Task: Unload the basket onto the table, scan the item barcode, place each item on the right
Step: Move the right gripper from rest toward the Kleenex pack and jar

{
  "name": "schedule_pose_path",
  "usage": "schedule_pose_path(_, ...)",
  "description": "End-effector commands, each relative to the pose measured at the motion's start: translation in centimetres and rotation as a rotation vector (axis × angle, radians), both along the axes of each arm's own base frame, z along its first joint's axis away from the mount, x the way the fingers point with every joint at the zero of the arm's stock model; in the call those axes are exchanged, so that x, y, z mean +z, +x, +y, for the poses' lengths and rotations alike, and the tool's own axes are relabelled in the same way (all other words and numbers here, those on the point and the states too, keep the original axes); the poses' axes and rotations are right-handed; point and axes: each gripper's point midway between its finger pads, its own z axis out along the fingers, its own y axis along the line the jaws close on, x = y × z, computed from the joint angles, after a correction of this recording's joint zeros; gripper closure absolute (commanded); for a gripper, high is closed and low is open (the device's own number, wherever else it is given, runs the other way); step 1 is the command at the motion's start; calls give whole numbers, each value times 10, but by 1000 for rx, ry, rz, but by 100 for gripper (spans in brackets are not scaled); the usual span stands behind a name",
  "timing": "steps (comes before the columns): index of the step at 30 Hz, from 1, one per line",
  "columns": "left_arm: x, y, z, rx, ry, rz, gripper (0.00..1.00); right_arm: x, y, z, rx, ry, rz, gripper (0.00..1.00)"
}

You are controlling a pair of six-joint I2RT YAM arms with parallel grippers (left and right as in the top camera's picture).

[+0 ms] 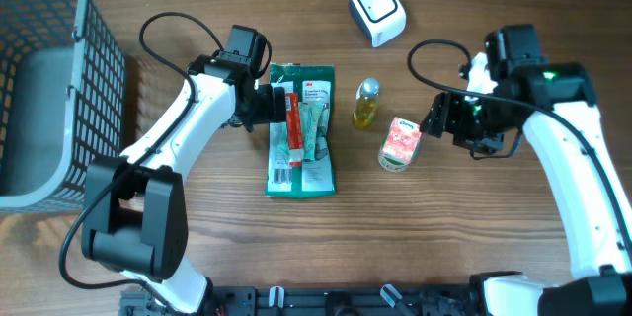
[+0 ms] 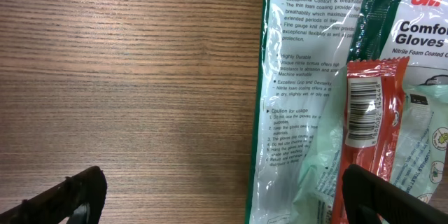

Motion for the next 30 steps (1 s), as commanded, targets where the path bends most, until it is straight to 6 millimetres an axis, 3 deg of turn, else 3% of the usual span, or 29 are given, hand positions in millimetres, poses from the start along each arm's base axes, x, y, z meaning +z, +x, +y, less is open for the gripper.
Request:
schedule_pose_path(1,4,-1,0,-1,3,-11,0,-15,1,8,24,3,11,33)
schedule_pose_path(4,4,-1,0,0,3,-11,0,-24,2,19,36,10,3,33)
schedule_pose_path(8,4,-1,0,0,3,-11,0,-30,5,27,45,15,-18,40)
schedule_pose_path(12,4,-1,0,-1,3,-11,0,-41,5,25,29,3,-16,48)
schedule_pose_path(19,4,-1,0,-1,3,-11,0,-60,4,24,-12,7,-6,52)
schedule_pose_path(30,4,-1,0,-1,3,-11,0,-68,2,24,-20,8,-5,58)
